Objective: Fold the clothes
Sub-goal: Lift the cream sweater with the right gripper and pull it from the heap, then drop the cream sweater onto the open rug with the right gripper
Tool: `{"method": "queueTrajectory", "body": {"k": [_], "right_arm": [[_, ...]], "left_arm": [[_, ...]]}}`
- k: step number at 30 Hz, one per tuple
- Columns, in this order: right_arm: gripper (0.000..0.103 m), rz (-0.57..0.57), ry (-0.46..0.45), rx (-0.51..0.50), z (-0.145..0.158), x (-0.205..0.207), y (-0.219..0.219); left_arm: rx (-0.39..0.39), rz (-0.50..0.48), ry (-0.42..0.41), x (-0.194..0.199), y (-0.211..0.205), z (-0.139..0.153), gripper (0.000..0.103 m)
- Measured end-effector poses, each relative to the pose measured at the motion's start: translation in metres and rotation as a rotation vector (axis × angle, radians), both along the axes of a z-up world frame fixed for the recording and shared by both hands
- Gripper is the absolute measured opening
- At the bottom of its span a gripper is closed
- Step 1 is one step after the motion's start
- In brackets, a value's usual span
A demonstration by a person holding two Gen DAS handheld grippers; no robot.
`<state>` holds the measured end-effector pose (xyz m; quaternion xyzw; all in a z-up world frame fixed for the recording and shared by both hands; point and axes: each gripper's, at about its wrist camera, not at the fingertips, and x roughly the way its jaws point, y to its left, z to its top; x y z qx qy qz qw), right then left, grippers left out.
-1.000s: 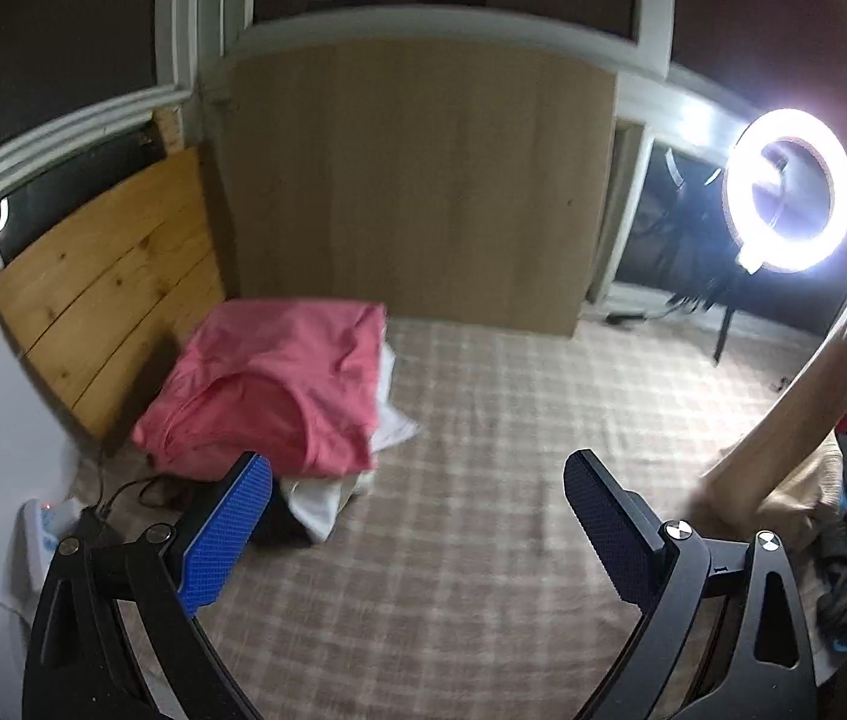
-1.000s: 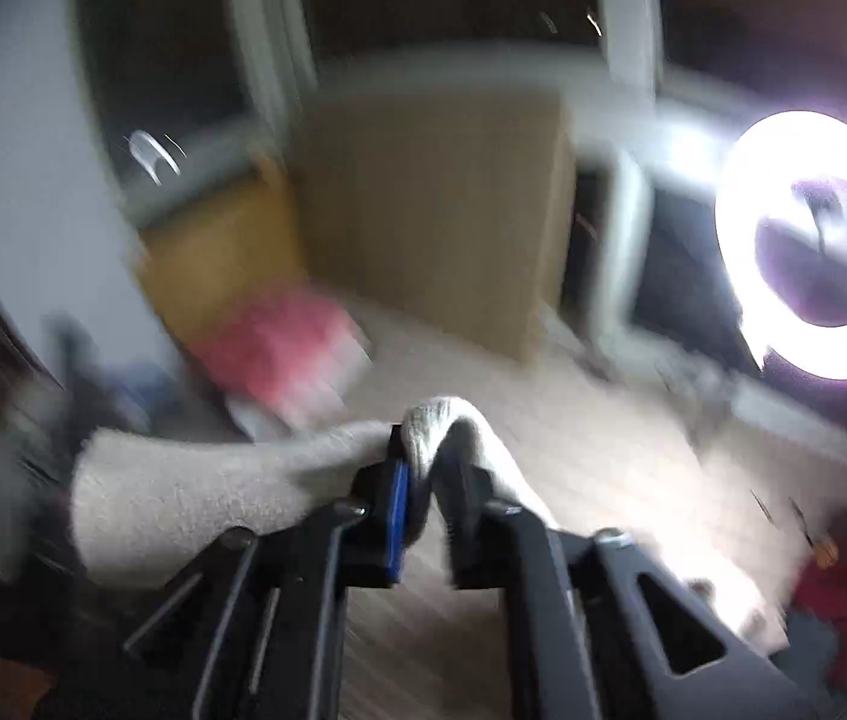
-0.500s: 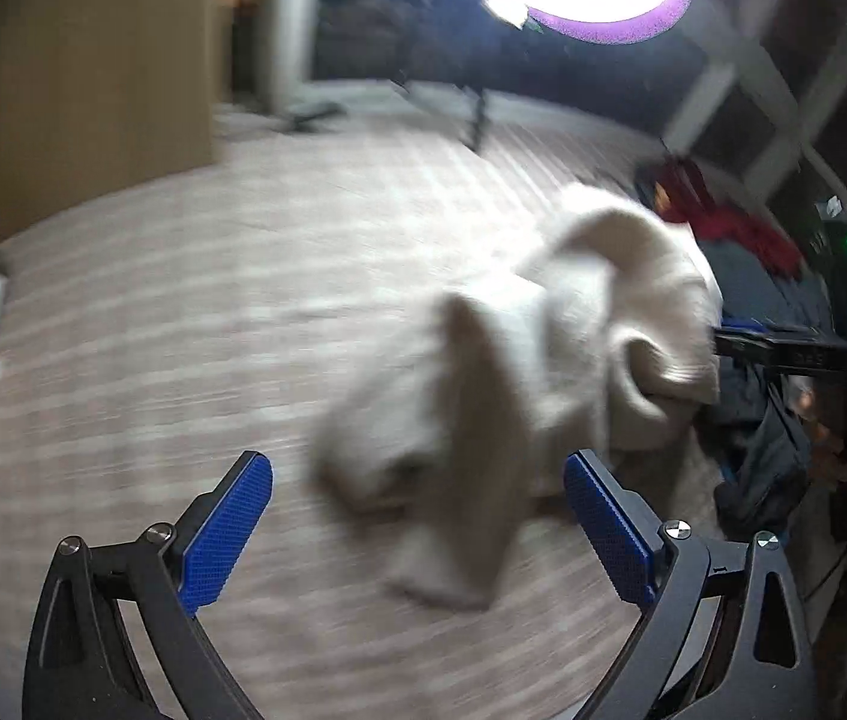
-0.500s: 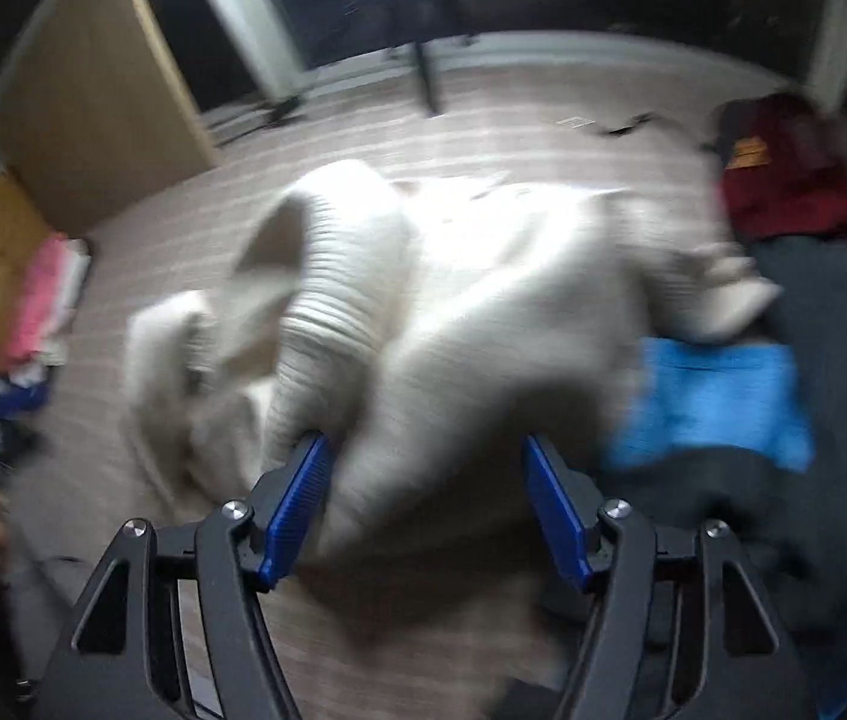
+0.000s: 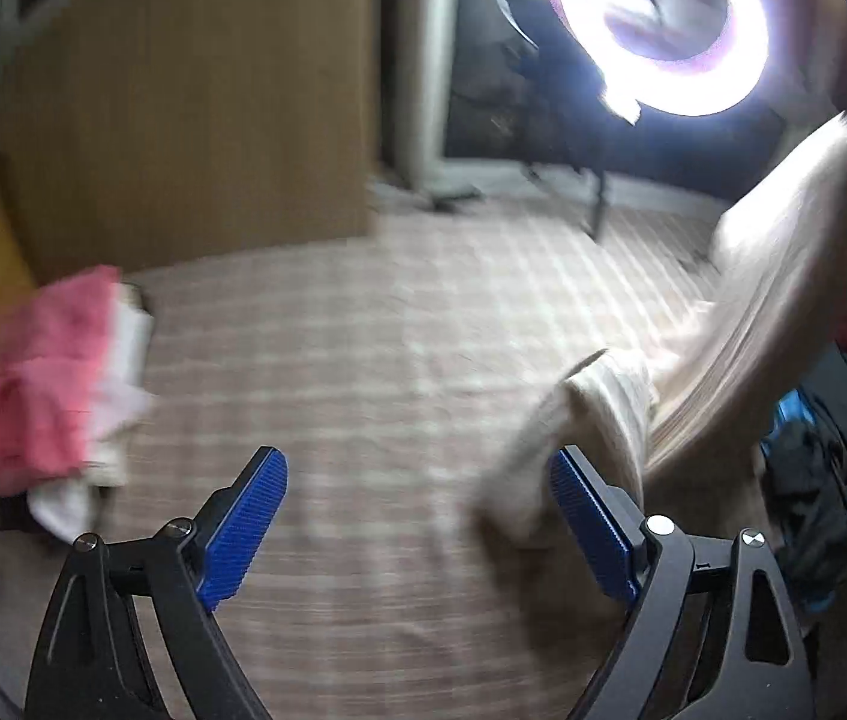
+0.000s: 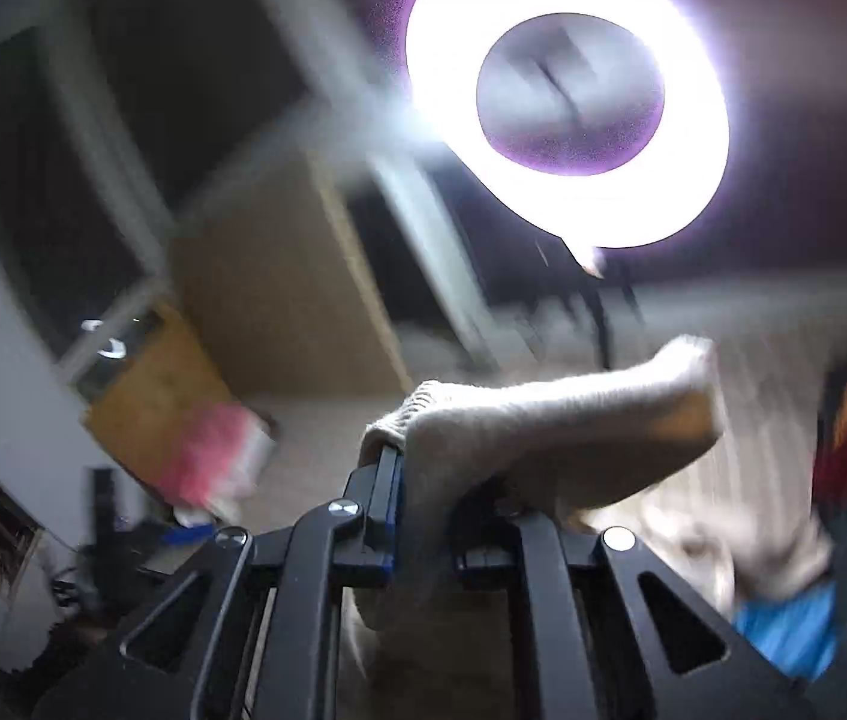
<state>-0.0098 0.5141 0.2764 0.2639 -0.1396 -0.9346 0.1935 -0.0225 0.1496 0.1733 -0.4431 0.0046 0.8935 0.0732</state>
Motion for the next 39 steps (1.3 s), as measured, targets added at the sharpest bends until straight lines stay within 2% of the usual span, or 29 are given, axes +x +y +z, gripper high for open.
{"method": "queueTrajectory", "body": {"k": [3, 6, 8, 12, 14, 17, 21, 24, 26, 29, 31, 32, 34, 36, 37, 38, 39], "right_arm": [[0.012, 0.049, 0.135, -0.003, 0.070, 0.034, -0.042], [0.012, 0.107, 0.224, 0.012, 0.123, 0.064, -0.082], [0.012, 0.144, 0.261, 0.040, 0.145, 0.075, -0.116], [0.012, 0.253, 0.244, 0.065, 0.158, 0.074, -0.196], [0.012, 0.292, 0.215, 0.058, 0.152, 0.066, -0.242], [0.012, 0.301, 0.174, 0.012, 0.146, 0.047, -0.288], [0.012, 0.143, 0.097, -0.049, 0.128, 0.027, -0.270], [0.012, -0.093, -0.031, -0.011, 0.081, 0.026, -0.215], [0.014, -0.250, -0.175, 0.151, 0.027, 0.038, -0.176], [0.017, -0.387, -0.537, 0.418, -0.073, 0.060, -0.133], [0.017, -0.402, -0.679, 0.409, -0.117, 0.077, -0.115], [0.018, -0.387, -0.699, 0.405, -0.128, 0.084, -0.114], [0.020, -0.316, -0.660, 0.437, -0.131, 0.083, -0.131], [0.034, -0.186, -0.584, 0.479, -0.126, 0.070, -0.158], [0.055, -0.099, -0.529, 0.498, -0.124, 0.058, -0.177], [0.068, -0.036, -0.486, 0.514, -0.124, 0.045, -0.191], [0.068, 0.013, -0.453, 0.529, -0.127, 0.034, -0.206]], "left_arm": [[0.026, 0.044, 0.063, 0.013, -0.036, 0.024, 0.090], [0.057, 0.064, 0.135, 0.033, -0.072, 0.050, 0.090], [0.064, 0.069, 0.170, 0.048, -0.097, 0.061, 0.091], [0.064, 0.089, 0.210, 0.071, -0.147, 0.074, 0.091], [0.056, 0.110, 0.216, 0.079, -0.172, 0.073, 0.091], [0.062, 0.147, 0.209, 0.081, -0.210, 0.071, 0.091], [0.076, 0.183, 0.196, 0.076, -0.245, 0.065, 0.091], [0.078, 0.161, 0.172, 0.070, -0.251, 0.053, 0.091], [0.073, 0.139, 0.147, 0.065, -0.247, 0.044, 0.091], [0.074, 0.109, 0.102, 0.059, -0.239, 0.026, 0.091], [0.083, 0.100, 0.068, 0.056, -0.232, 0.012, 0.091], [0.087, 0.099, 0.047, 0.055, -0.227, 0.004, 0.091], [0.092, 0.100, 0.002, 0.051, -0.218, -0.012, 0.091], [0.084, 0.109, -0.038, 0.050, -0.209, -0.026, 0.091], [0.079, 0.117, -0.052, 0.051, -0.205, -0.032, 0.091], [0.074, 0.129, -0.061, 0.053, -0.202, -0.035, 0.091], [0.073, 0.148, -0.069, 0.057, -0.199, -0.038, 0.091]]}}
